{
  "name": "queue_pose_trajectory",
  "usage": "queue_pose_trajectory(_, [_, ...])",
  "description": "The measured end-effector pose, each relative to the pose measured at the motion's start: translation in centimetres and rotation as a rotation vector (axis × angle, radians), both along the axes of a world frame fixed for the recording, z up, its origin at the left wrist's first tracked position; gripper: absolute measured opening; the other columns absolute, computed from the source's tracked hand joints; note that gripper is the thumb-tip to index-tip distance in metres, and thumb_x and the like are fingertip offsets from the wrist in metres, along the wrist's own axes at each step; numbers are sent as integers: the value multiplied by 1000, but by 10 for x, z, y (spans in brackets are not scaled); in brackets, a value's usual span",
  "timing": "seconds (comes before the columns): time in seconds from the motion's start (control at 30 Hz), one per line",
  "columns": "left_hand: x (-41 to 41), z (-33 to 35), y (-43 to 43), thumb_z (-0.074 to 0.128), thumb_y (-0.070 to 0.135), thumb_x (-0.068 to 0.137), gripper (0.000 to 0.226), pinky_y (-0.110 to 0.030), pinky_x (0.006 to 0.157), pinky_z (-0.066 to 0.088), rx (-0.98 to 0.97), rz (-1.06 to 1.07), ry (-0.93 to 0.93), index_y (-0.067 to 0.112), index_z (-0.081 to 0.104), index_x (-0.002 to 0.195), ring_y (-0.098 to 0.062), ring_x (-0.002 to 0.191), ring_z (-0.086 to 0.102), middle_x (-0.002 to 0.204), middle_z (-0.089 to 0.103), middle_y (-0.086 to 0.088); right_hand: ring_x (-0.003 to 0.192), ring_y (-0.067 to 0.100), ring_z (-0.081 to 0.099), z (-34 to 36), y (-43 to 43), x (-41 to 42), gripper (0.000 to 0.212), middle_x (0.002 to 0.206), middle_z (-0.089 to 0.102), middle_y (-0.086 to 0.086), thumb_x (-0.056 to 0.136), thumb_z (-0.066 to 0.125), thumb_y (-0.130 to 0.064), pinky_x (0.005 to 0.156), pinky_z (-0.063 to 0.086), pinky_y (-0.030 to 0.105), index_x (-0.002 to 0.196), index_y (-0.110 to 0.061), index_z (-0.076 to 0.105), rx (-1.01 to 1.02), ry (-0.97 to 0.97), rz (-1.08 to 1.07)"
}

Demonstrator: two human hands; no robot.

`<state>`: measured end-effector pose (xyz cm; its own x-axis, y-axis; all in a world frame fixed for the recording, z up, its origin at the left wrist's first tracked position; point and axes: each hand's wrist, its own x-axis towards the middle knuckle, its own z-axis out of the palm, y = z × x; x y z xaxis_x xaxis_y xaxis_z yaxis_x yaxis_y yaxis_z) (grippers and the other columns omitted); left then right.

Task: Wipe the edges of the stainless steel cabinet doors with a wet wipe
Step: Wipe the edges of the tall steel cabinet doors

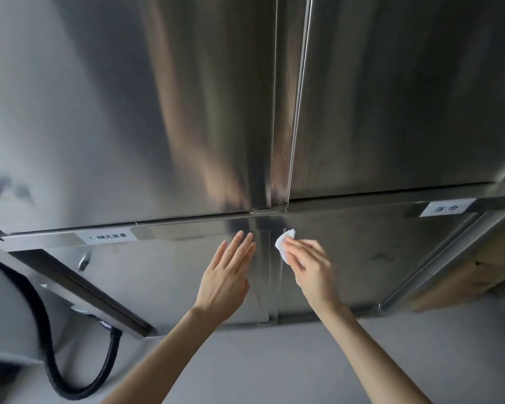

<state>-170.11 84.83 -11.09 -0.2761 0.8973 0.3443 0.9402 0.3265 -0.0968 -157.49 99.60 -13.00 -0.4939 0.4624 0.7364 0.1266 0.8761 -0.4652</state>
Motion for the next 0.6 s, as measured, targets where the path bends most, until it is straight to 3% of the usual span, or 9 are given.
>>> queue_pose_trajectory(0.2, [-22, -56, 25, 73, 5, 67, 72, -49, 110, 37, 93, -51, 84, 1, 53, 135, -27, 138, 41, 147, 46, -9, 82, 22, 64, -39, 15, -38, 14, 99, 72, 2, 83, 69, -2, 84, 49, 23, 96, 0, 73, 109, 118, -46])
queue_pose_trajectory(0.27, [-32, -77, 35, 60, 8, 77, 62, -49, 112, 34, 142, -60, 156, 2, 51, 137, -26, 140, 35, 149, 44, -8, 84, 19, 61, -56, 26, -50, 12, 99, 72, 2, 84, 69, -3, 88, 47, 19, 95, 0, 73, 176, 200, -55])
queue_pose_trajectory(0.37, [-44, -105, 47, 43, 11, 85, 56, -47, 116, 29, 256, -60, 234, 2, 48, 140, -24, 142, 30, 150, 41, -8, 85, 20, 61, -78, 37, -63, 11, 101, 71, 4, 85, 69, -2, 85, 50, 24, 95, 1, 73, 294, 343, -42])
queue_pose_trajectory(0.6, [-64, -146, 75, 55, 10, 84, 61, -47, 117, 24, 522, -88, 360, 0, 42, 143, -25, 145, 25, 154, 31, -10, 94, 21, 68, -117, 51, -90, 14, 107, 70, 9, 84, 71, -1, 86, 54, 33, 98, 2, 73, 510, 501, -96])
